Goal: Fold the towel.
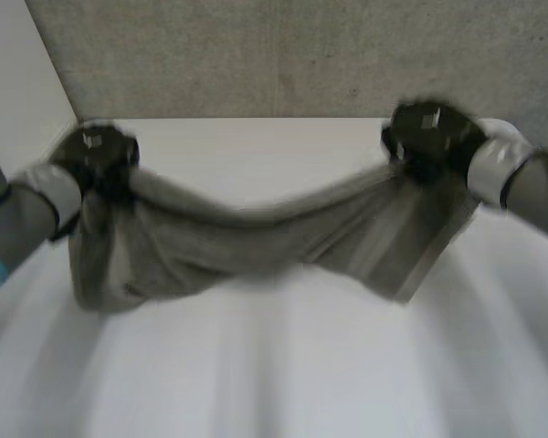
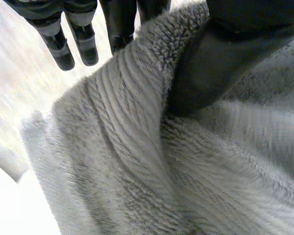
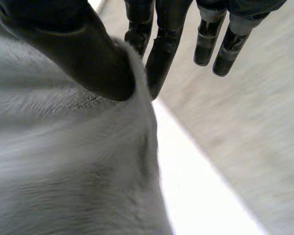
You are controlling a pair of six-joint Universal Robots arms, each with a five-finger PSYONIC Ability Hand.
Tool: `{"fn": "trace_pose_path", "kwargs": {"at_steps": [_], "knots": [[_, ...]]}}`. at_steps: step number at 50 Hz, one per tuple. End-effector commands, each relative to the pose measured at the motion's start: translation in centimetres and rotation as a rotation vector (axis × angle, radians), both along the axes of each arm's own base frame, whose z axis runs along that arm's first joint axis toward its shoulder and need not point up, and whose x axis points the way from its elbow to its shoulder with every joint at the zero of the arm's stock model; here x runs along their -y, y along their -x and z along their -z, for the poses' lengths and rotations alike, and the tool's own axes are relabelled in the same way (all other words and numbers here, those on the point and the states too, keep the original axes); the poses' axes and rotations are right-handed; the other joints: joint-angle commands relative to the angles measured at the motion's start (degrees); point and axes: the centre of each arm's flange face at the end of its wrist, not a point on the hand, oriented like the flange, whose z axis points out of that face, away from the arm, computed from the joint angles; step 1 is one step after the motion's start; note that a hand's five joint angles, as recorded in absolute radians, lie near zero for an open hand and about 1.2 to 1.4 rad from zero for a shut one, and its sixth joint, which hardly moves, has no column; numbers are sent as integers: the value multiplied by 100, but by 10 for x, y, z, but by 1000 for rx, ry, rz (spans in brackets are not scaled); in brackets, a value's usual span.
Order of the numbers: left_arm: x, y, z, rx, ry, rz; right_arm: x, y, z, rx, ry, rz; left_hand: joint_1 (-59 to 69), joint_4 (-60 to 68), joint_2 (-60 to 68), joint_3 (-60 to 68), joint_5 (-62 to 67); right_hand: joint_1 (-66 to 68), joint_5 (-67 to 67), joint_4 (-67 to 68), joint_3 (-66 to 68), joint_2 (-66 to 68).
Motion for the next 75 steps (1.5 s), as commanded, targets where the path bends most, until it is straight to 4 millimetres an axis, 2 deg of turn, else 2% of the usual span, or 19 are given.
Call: {"fn": "trace_pose_path", "kwargs": {"at_steps": [1, 3, 5, 7, 10, 12, 14, 15, 16, 17, 18, 25, 36, 49, 55, 67, 70, 73, 75], "knots": [[28, 15, -93, -107, 438, -20, 10, 10, -156, 473, 449, 107, 556, -336, 333, -294, 593, 430, 370, -437, -247, 454], [9, 17, -150, -188, 711, -28, 4, 13, -168, 532, 474, 84, 556, -336, 333, -294, 593, 430, 370, -437, -247, 454], [-1, 15, -165, -213, 797, -27, 2, 13, -162, 529, 450, 73, 556, -336, 333, -294, 593, 430, 370, -437, -247, 454], [-10, 14, -165, -220, 826, -18, -1, 14, -133, 471, 366, 61, 556, -336, 333, -294, 593, 430, 370, -437, -247, 454], [-14, 10, -140, -198, 791, -9, -8, 14, -118, 435, 332, 52, 556, -336, 333, -294, 593, 430, 370, -437, -247, 454], [-16, 10, -123, -180, 750, 7, -24, 16, -91, 345, 296, 34, 556, -336, 333, -294, 593, 430, 370, -437, -247, 454], [-23, 10, -85, -143, 650, 44, -29, 18, -76, 291, 279, 33, 556, -336, 333, -294, 593, 430, 370, -437, -247, 454], [-23, 10, -85, -143, 649, 45, -32, 22, -59, 237, 257, 36, 556, -336, 333, -294, 593, 430, 370, -437, -247, 454], [-25, 7, -65, -118, 595, 52, -32, 22, -59, 237, 257, 36, 556, -336, 333, -294, 593, 430, 370, -437, -247, 454], [-28, 2, -45, -100, 536, 53, -35, 27, -41, 192, 224, 45, 556, -336, 333, -294, 593, 430, 370, -437, -247, 454], [-28, 2, -45, -100, 535, 53, -35, 27, -41, 191, 224, 45, 556, -336, 333, -294, 593, 430, 370, -437, -247, 454], [-54, -12, 30, -50, 296, 61, -56, 47, 29, 79, 41, 41, 556, -336, 333, -294, 593, 430, 370, -437, -247, 454], [-66, -15, 75, -25, 141, 56, -70, 58, 89, 59, -149, 41, 556, -336, 333, -294, 593, 430, 370, -437, -247, 454], [-79, -14, 92, 82, 68, 76, -68, 63, 93, 53, -182, 92, 556, -336, 333, -294, 593, 430, 370, -437, -247, 454], [-77, -20, 93, 115, 55, 54, -61, 81, 94, 29, -236, 196, 556, -336, 333, -294, 593, -1596, -1655, -437, -247, -1571], [-76, -24, 93, 121, 34, 35, -60, 86, 113, 11, -383, 218, 556, -336, 333, -294, 593, -2037, -2096, -437, -247, -2012], [-76, -25, 93, 121, 33, 32, -61, 86, 112, 13, -396, 214, 556, -336, 333, -294, 593, -1633, -1693, -437, -247, -1609], [-76, -25, 93, 122, 25, 33, -62, 85, 111, 15, -401, 205, 556, -336, 333, -294, 593, 421, 362, -437, -247, 446], [-78, -25, 92, 123, 15, 33, -62, 84, 109, 14, -394, 197, 556, -336, 333, -294, 593, 430, 370, -437, -247, 454]]}}
